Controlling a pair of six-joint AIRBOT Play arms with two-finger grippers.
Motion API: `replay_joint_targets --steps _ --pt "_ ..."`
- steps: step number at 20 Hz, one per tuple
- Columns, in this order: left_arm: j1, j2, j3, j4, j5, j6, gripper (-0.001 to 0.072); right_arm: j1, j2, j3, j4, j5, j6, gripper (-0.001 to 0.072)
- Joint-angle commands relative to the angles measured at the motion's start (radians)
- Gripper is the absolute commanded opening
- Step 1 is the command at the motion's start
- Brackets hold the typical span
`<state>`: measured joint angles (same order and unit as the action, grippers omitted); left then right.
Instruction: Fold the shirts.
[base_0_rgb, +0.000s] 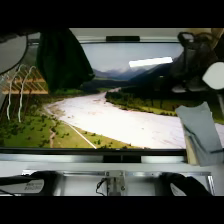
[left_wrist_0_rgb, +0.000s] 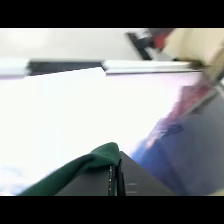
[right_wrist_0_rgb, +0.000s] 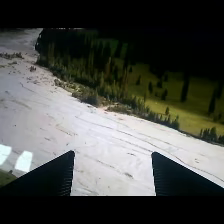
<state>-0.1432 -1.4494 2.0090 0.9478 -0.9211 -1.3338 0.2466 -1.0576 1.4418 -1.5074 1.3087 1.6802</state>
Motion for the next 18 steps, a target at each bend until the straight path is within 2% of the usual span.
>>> replay_joint_targets --steps 1,3,5,8,10,11,12,13,16,18 --pt "-0.150 0.238 -0.082 0.081 -0.105 -0.026 0.0032 0.000 0.202 0.018 -0.073 0.035 0.046 0.0592" --pt "-0.265 0.267 -0.193 0.155 -0.158 -0.116 0.0032 0.000 0.290 0.018 -0.072 0.121 0.081 0.0592" --pt "-0.384 0.252 -0.352 0.168 -0.142 -0.174 0.0032 0.000 0.341 0.016 -0.072 0.235 0.102 0.0592" --pt "-0.565 0.168 -0.620 0.167 0.060 -0.270 0.0033 0.000 0.350 0.010 -0.072 0.348 0.109 0.0592" --pt "-0.641 0.072 -0.696 0.167 0.155 -0.373 0.0042 0.000 0.345 -0.038 -0.070 0.314 0.109 0.0594" --pt "-0.649 0.030 -0.689 0.165 0.148 -0.396 0.0209 0.000 0.340 -0.074 -0.069 0.285 0.103 0.0602" --pt "-0.636 0.003 -0.669 0.159 0.108 -0.424 0.0598 0.000 0.329 -0.119 -0.064 0.255 0.097 0.0673" --pt "-0.604 -0.003 -0.639 0.160 0.044 -0.449 0.0720 0.000 0.313 -0.164 -0.064 0.234 0.084 0.0673" --pt "-0.404 0.035 -0.503 0.190 -0.301 -0.398 0.0720 0.000 0.218 -0.301 -0.061 0.165 0.036 0.0673" --pt "-0.260 0.105 -0.498 0.270 -0.457 -0.373 0.0720 0.000 0.123 -0.370 -0.019 0.111 -0.018 0.0673"
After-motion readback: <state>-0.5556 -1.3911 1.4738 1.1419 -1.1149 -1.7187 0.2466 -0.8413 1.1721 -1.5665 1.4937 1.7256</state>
